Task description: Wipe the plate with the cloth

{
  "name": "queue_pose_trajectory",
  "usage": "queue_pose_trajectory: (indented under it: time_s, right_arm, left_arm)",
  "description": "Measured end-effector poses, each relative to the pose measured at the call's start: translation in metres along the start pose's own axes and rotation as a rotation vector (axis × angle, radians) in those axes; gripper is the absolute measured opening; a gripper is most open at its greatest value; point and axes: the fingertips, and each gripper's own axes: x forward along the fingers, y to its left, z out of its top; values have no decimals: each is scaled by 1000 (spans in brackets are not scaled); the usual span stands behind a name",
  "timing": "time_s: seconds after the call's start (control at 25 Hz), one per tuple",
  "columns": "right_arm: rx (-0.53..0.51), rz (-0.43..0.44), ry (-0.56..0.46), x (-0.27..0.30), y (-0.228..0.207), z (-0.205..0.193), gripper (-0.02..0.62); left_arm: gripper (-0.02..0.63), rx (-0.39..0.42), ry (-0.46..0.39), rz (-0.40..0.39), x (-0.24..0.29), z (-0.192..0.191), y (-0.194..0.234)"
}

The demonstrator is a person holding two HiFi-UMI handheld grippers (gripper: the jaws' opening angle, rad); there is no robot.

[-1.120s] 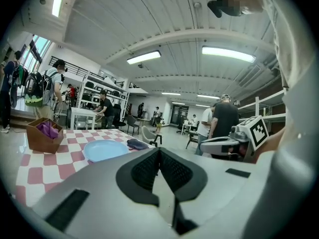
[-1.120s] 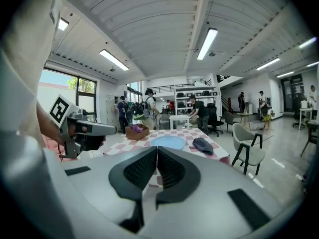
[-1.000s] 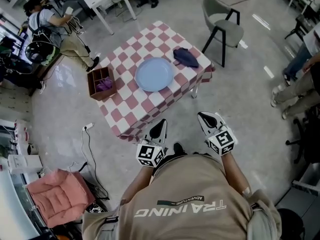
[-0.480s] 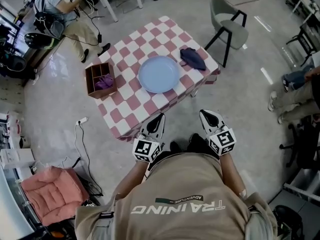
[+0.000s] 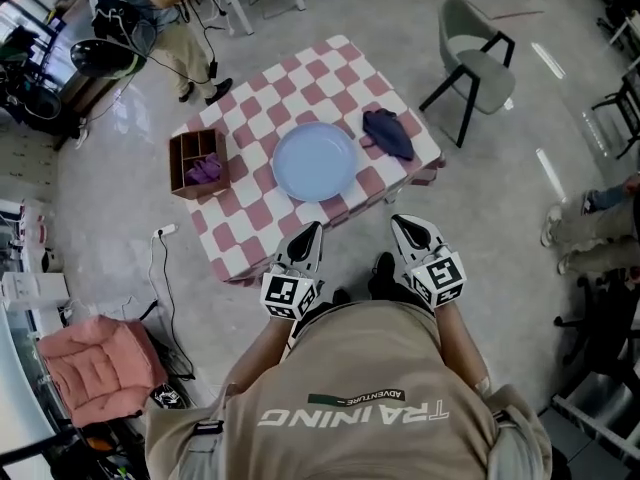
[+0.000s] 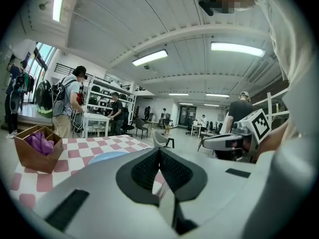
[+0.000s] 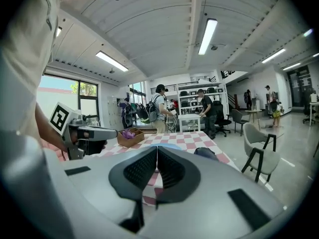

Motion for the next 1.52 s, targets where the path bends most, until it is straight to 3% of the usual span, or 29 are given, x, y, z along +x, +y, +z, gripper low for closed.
queue_pose_trajectory:
  time_s: [0.44, 0.72, 0.92, 1.16, 1.52]
  right_arm:
    - [-111, 214, 37, 35, -45, 7, 18]
    - [-273, 360, 69, 55, -38, 2, 18]
    - [-273, 449, 72, 70, -31, 7, 18]
    - [-253, 475, 62, 90, -26, 10, 18]
    - [-283, 458, 75, 137, -19, 27, 18]
  left_arm:
    - [12, -19, -7, 149, 56, 20, -8]
    - [12, -32, -23, 249, 68, 24, -3]
    - [12, -36, -31, 315, 68, 30, 10]
    - [12, -30, -21, 356, 67, 24, 34]
    - [12, -53, -1, 314, 78, 25, 78]
